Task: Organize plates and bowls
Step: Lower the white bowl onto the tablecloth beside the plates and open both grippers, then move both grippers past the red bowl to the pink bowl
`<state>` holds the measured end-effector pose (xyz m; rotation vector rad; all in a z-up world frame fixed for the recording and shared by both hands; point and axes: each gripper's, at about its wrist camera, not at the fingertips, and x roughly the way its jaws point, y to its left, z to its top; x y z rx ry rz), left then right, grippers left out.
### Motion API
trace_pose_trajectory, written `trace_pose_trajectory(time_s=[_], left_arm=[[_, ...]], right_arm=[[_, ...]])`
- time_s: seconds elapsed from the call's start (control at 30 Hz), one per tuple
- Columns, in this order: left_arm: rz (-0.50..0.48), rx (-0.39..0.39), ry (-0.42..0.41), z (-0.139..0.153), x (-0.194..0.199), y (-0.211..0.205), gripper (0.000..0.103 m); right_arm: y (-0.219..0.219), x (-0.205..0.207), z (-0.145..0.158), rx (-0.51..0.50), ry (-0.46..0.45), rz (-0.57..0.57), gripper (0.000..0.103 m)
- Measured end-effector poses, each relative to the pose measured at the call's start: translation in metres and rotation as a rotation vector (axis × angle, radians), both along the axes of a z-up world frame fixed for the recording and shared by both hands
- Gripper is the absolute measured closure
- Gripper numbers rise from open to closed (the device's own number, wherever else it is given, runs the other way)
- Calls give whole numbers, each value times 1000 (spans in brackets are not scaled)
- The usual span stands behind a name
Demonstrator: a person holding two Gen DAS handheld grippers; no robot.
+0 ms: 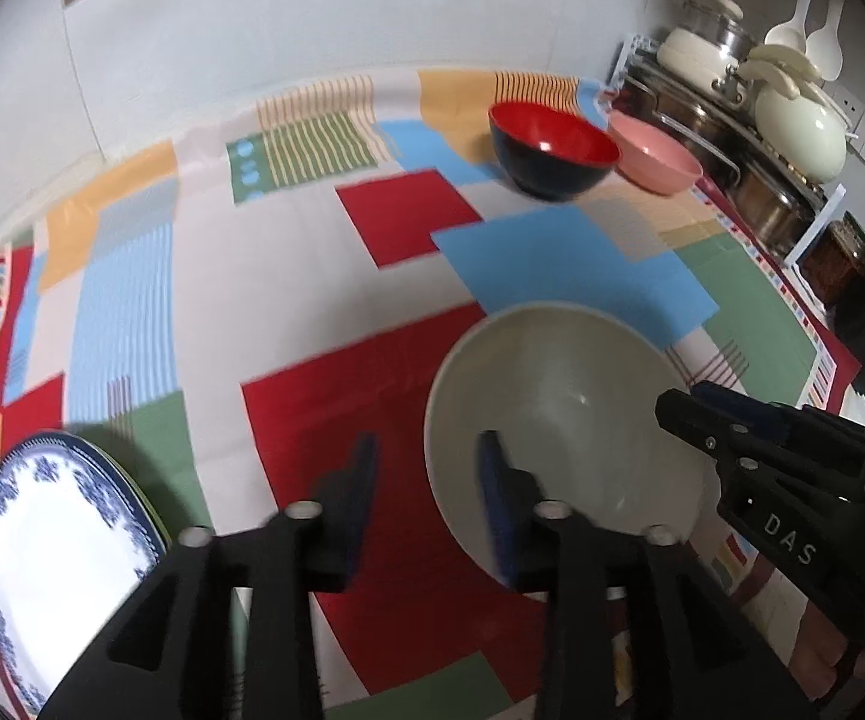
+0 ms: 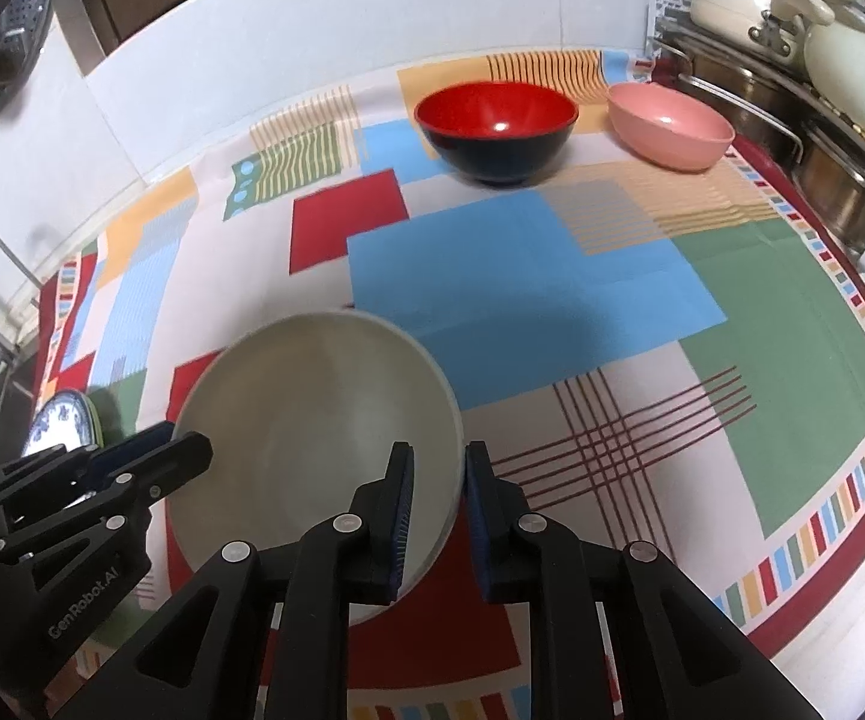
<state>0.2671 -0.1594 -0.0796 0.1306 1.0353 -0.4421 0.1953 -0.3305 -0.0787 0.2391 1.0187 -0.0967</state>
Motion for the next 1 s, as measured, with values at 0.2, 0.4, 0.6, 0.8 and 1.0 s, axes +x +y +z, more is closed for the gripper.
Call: trace_pose_trajectory(time_s=[0.2, 0.4, 0.6, 0.8, 1.0], left_arm=[[-10, -19, -57, 18, 5, -5, 58], [-43, -39, -117, 39, 14, -21, 48], [-78, -56, -183, 62, 27, -44, 43], [-111, -65, -261, 86, 40, -73, 42], [-152, -71, -297, 99, 57, -105, 42]], right_arm=[[-8, -3, 19, -38, -76, -32, 71], [-24, -2, 38, -66, -140, -77, 63], [-45, 2, 55, -102, -195, -120, 53], [-71, 11, 70, -124, -238, -168, 49], [-100, 20, 84, -147, -274, -205, 49]])
